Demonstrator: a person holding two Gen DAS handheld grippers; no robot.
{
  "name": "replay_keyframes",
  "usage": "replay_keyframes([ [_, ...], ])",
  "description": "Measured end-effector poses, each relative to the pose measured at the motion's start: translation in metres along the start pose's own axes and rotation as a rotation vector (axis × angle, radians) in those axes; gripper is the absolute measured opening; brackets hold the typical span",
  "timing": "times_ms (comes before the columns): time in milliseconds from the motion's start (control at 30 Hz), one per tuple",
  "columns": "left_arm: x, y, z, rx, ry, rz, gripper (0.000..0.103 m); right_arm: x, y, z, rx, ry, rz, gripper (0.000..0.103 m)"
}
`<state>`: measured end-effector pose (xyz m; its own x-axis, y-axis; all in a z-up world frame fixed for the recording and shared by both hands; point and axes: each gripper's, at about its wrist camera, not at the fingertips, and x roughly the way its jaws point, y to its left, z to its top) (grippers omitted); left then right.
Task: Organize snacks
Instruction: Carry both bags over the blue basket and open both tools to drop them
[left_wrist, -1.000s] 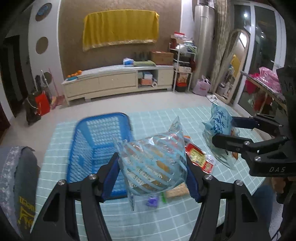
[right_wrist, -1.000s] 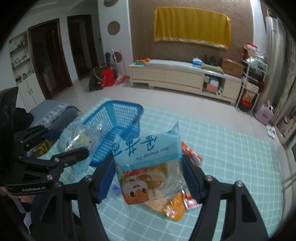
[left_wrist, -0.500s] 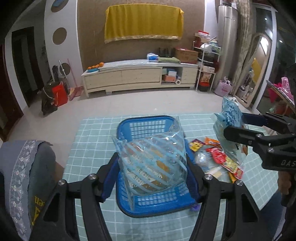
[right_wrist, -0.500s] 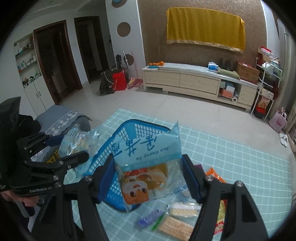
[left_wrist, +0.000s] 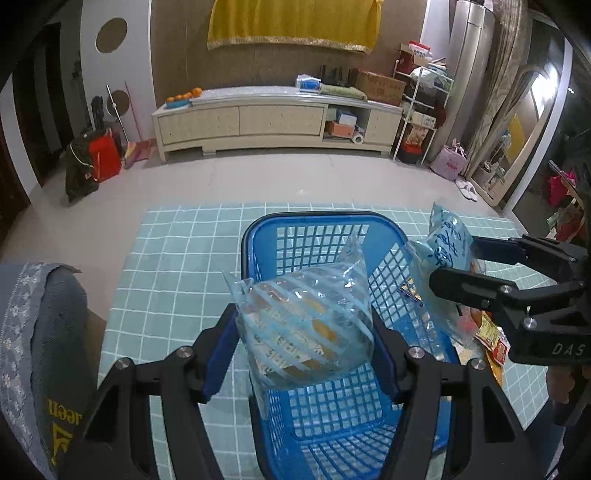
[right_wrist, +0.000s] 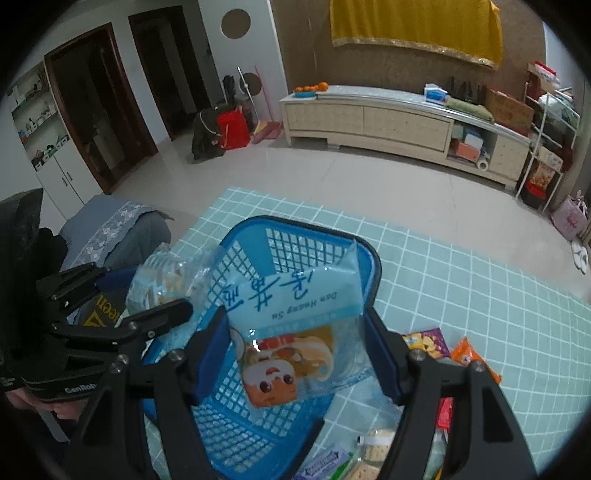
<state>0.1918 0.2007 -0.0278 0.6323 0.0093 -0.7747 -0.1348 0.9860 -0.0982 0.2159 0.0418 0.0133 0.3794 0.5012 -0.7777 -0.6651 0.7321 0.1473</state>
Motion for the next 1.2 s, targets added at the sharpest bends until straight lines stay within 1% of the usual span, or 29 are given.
replay_keyframes([
  [267, 0.019, 0.002, 0.011, -0.002, 0.028, -0.009, 0.064, 0.022, -0.003, 0.016, -0.004, 0.037, -0.016, 0.074],
  [433, 0.028, 0.006, 0.018, -0.032, 0.021, -0.028, 0.067, 0.032, -0.001, 0.021, -0.016, 0.050, -0.024, 0.074],
  [567, 0.037, 0.008, 0.019, -0.033, 0.026, -0.026, 0.073, 0.039, -0.001, 0.021, -0.029, 0.049, -0.044, 0.080],
  [600, 0.038, 0.008, 0.018, -0.042, 0.026, -0.027, 0.076, 0.040, -0.001, 0.021, -0.033, 0.049, -0.045, 0.084],
  [633, 0.037, 0.009, 0.018, -0.042, 0.023, -0.024, 0.080, 0.038, -0.003, 0.021, -0.029, 0.035, -0.070, 0.087],
  [700, 0.034, 0.005, 0.017, -0.025, 0.018, -0.012, 0.083, 0.033, -0.009, 0.022, -0.014, 0.018, -0.096, 0.094],
  [767, 0.029, -0.003, 0.016, 0.007, 0.022, -0.005, 0.083, 0.029, -0.015, 0.021, 0.008, 0.015, -0.093, 0.096],
  [900, 0.017, -0.016, 0.014, 0.048, 0.000, 0.018, 0.083, 0.017, -0.026, 0.013, 0.041, 0.028, -0.094, 0.096],
  [1067, -0.004, -0.024, 0.015, 0.019, -0.020, 0.001, 0.083, -0.007, -0.033, 0.006, 0.061, 0.026, -0.102, 0.096],
  [1200, -0.024, -0.036, 0.010, 0.024, -0.041, -0.017, 0.083, -0.034, -0.033, -0.003, 0.046, 0.008, -0.110, 0.096],
])
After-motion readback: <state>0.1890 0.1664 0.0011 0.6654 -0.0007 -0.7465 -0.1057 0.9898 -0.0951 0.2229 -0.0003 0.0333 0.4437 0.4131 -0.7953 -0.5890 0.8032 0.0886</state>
